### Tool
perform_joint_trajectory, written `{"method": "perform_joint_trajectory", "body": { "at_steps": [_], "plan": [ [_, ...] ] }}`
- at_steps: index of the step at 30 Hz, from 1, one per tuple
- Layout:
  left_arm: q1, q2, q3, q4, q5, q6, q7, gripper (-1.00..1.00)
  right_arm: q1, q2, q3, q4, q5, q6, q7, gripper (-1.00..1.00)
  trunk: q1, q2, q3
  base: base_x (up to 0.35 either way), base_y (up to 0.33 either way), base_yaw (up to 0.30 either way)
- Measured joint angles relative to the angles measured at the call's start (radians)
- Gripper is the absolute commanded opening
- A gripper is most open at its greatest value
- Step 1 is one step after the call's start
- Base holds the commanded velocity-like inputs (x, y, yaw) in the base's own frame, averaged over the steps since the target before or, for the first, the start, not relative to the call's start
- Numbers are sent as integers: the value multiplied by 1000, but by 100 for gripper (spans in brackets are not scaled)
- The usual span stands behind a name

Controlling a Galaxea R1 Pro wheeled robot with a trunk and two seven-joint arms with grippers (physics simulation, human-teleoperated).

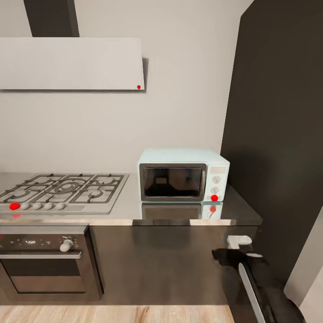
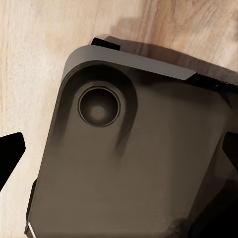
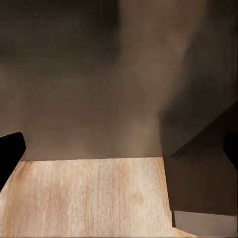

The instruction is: In the kitchen, take the popcorn bag from the countertop, put it into the microwave, and heat it until the popcorn is cooked so the cooked popcorn ends up inside the bag.

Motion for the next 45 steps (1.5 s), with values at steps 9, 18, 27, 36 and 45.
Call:
{"method": "perform_joint_trajectory", "body": {
  "at_steps": [9, 18, 27, 36, 45],
  "plan": [
    [0, 0, 0, 0, -1, 0, 0, 100, -425, 11, -15, 0, -4, 83, -2, 100, 0, 0, 0, 0, 0, 0],
    [0, 0, 0, 0, -1, 0, 0, 100, -513, 152, -2, 78, -6, 78, -112, 100, 0, 0, 0, 0, 0, 0],
    [0, 0, 0, 0, -1, 0, 0, 100, -472, 166, 0, 173, -8, -205, -167, 100, 0, 0, 0, 0, 0, 0],
    [0, 0, 0, 0, 0, 0, 0, 100, -434, 154, 4, 382, -7, -419, -162, 100, 0, 0, 0, 0, 0, 0],
    [0, 1, 1, 0, 0, 0, 0, 100, -434, 144, 71, 398, -5, -420, -156, 100, 0, 0, 0, 0, 0, 0]
  ]
}}
